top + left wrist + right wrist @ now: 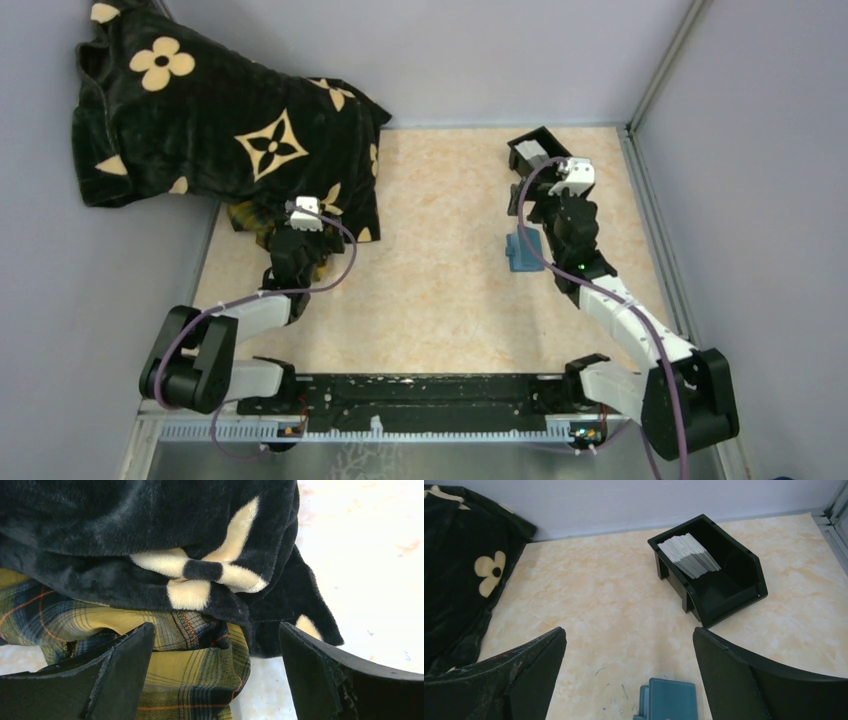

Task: Put the credit cards into the card holder
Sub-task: Move the storage box to the center of the board, then pick up the credit card from the storage box.

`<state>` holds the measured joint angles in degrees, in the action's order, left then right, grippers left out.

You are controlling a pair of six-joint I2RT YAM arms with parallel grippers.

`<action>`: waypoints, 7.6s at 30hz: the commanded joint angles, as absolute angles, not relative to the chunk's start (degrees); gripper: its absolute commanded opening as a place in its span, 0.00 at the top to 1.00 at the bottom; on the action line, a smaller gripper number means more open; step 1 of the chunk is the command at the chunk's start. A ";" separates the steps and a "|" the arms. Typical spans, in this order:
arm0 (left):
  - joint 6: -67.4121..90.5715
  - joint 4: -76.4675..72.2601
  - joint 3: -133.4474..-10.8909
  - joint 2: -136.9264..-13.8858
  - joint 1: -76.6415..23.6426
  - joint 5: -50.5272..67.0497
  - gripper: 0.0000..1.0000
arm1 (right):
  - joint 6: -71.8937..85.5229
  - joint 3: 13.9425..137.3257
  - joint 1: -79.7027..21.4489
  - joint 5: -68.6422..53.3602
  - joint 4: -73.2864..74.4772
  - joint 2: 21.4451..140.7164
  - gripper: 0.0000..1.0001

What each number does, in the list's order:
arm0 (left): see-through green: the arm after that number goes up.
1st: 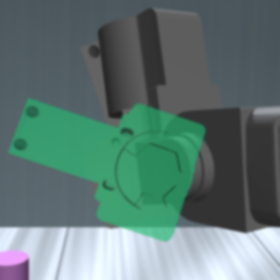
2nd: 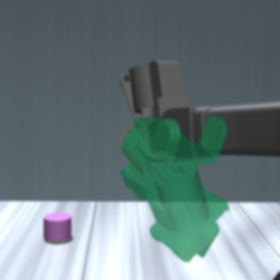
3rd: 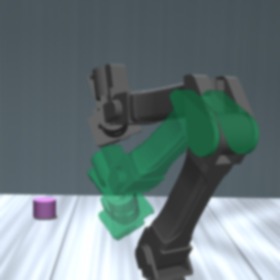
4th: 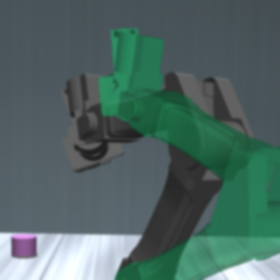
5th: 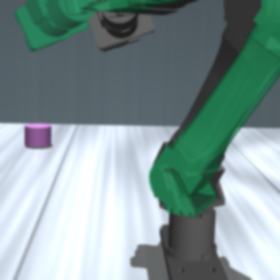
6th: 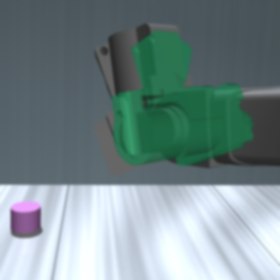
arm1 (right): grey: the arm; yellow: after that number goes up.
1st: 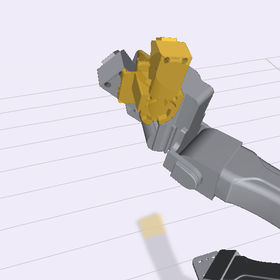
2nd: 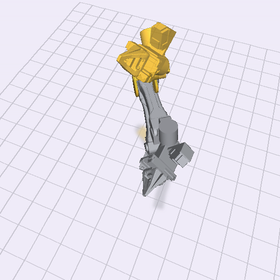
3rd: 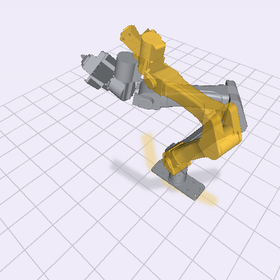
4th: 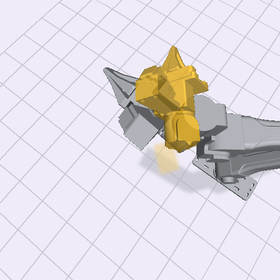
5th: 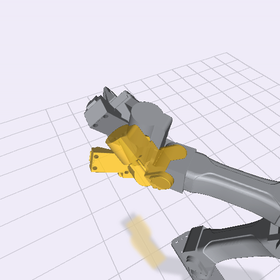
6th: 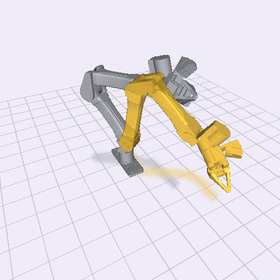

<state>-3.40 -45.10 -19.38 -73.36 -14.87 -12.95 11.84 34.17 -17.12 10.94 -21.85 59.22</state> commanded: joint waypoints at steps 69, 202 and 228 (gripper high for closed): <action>15.45 -37.43 -34.74 -78.92 -28.59 -20.80 0.01 | -1.77 80.16 -12.62 -6.64 -3.20 112.95 0.98; 40.68 -9.99 -48.26 -97.39 -38.58 -12.36 0.33 | 12.74 74.61 -29.96 -24.91 0.00 106.67 0.49; 41.96 -10.38 -48.48 -98.48 -38.59 -11.95 0.34 | 12.55 76.65 -30.85 -24.35 2.50 106.03 0.52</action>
<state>40.97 -9.21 -47.20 -97.43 -38.22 -12.60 12.69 73.93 -30.13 -23.46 1.98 107.98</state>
